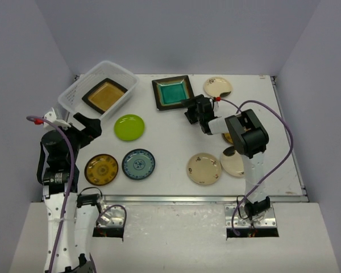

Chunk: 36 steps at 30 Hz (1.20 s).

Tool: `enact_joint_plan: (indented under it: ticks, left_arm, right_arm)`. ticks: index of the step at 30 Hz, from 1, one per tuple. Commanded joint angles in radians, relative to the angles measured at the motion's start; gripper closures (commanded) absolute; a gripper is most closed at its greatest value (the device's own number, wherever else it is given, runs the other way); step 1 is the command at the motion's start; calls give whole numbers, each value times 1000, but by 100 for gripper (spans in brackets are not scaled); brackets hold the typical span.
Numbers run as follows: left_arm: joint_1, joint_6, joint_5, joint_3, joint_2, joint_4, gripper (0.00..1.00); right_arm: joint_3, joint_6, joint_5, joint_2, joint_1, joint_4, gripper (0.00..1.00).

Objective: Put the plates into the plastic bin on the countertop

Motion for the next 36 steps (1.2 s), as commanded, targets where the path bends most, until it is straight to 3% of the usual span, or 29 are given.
enact_joint_plan:
  ticks: [1,5,10,13,20,25,36]
  left_arm:
    - [-10,28,-23,-44,-5,63,0]
    - [-12,30,-18,-52,-7,72,0]
    - [-26,28,-11,-63,-27,82,0]
    - [-29,28,-1,-66,-24,85,0]
    - [-44,31,6,-69,-18,85,0]
    - [-85,45,74,-64,58,91,0]
    - [-112,4,374,-30,303,193,0]
  right_arm:
    - [80,133,99,134,12,-173,31]
    - [92,183,84,206,12,-111,56]
    - [127,138,96,225,14,-130,73]
    - [120,131,96,221,12,-110,99]
    - [-1,40,48,107,4,90,100]
    - [-182,-115,-98,-146,-28,198,100]
    - [-370,-126,-705,-359,-192,419,100]
